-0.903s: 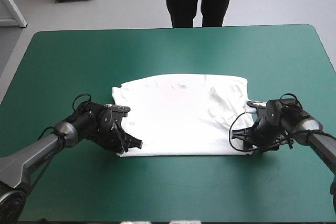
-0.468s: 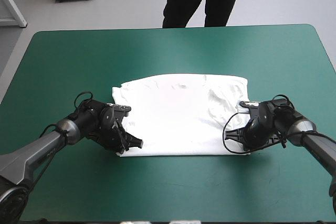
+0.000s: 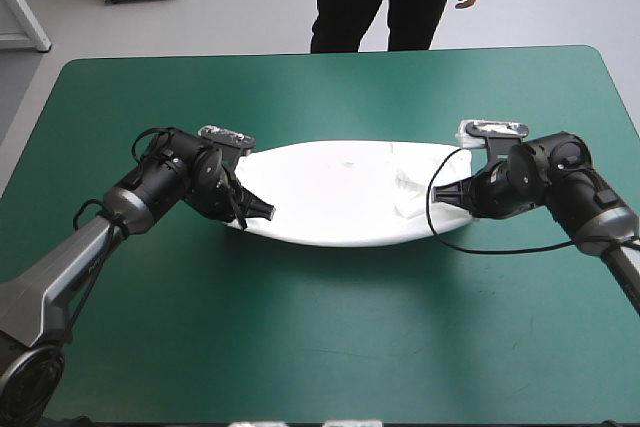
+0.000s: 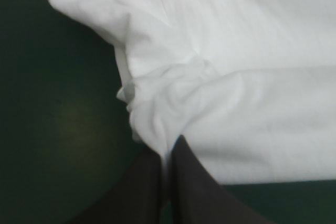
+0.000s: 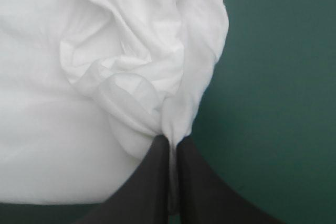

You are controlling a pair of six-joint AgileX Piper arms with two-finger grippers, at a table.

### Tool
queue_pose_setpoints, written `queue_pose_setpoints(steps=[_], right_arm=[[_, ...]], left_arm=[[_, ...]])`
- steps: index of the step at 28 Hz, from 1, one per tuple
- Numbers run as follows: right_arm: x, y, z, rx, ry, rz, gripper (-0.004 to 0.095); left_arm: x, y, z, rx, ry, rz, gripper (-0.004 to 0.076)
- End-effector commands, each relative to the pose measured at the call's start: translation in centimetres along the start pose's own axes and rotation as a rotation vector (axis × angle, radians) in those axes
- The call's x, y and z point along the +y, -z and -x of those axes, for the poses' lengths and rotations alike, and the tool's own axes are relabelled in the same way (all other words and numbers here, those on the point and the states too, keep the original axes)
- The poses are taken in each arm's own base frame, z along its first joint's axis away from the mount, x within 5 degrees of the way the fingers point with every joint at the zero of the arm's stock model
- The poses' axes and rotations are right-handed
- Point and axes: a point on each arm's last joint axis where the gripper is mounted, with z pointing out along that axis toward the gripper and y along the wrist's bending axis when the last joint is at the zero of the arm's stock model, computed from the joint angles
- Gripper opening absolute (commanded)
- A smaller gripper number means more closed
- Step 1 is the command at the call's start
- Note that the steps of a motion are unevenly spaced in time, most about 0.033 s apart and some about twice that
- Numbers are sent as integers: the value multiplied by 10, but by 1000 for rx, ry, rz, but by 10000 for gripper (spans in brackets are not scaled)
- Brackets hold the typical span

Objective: Fold the cloth

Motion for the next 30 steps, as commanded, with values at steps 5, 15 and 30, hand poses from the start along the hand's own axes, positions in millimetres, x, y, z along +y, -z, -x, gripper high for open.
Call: queue_pose_setpoints(steps=[5, 15, 30], right_arm=[[-10, 22, 50, -211, -44, 3, -17], [-17, -19, 116, -277, -81, -10, -17], [-25, -112, 145, -128, -17, -26, 219]], left_arm=[[14, 34, 39, -207, 21, 30, -10], [43, 3, 110, -259, 65, 80, -10], [55, -81, 150, -210, 96, 74, 57]])
